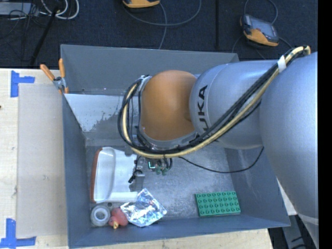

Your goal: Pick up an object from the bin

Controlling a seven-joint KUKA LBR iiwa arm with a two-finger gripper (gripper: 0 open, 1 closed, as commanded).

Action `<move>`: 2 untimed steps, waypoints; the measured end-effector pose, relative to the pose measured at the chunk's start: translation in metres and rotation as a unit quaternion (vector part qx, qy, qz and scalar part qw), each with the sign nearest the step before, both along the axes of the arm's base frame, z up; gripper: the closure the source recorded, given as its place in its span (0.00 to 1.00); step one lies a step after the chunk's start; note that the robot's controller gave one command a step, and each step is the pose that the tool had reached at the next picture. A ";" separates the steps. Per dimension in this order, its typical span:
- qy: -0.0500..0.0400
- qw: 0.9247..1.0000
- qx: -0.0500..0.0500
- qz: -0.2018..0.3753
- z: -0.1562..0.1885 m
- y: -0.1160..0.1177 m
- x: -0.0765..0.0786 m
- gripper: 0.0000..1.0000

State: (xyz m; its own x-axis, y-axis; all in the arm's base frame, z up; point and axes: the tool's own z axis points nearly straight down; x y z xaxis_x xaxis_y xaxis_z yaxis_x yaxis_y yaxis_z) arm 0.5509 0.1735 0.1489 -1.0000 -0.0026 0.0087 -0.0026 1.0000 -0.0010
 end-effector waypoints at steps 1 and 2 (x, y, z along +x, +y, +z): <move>-0.007 1.000 0.000 -0.003 -0.077 0.026 -0.031 0.00; -0.010 0.974 0.001 0.228 -0.075 0.038 -0.045 0.00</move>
Offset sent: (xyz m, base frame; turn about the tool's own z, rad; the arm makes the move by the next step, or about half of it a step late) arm -0.0335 0.0263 -0.0789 0.0067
